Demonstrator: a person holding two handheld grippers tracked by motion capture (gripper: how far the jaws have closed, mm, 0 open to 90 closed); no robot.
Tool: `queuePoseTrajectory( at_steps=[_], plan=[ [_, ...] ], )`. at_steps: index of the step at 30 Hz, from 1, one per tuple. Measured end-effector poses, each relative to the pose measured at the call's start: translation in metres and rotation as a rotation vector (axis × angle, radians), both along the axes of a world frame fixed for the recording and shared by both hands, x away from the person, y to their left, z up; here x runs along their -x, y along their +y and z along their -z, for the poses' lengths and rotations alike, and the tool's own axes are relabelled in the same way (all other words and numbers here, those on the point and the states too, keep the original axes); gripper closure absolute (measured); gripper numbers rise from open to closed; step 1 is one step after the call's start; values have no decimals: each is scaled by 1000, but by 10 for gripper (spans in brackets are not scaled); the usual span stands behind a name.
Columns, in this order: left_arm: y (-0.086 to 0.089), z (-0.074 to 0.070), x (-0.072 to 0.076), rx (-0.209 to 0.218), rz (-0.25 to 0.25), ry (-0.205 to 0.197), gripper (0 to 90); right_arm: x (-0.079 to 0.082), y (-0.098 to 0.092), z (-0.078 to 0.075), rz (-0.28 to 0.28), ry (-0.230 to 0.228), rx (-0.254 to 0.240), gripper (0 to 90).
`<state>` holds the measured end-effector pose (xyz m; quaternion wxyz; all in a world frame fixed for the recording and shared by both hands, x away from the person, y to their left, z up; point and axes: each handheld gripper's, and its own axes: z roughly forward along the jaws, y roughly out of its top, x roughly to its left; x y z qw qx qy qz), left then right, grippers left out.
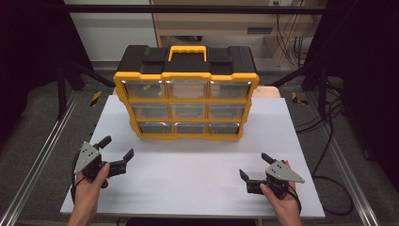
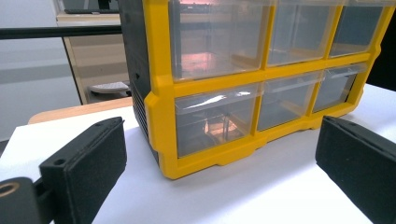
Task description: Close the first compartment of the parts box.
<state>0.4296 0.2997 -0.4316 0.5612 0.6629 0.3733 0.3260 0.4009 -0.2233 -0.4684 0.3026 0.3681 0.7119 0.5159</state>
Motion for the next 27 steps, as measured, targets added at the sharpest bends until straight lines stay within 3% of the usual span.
queuePoseTrajectory(
  at_steps=[27],
  plan=[
    [-6, 18, 9, 1, 41, 32, 18, 1, 0, 0, 0, 3, 0, 27]
  ],
)
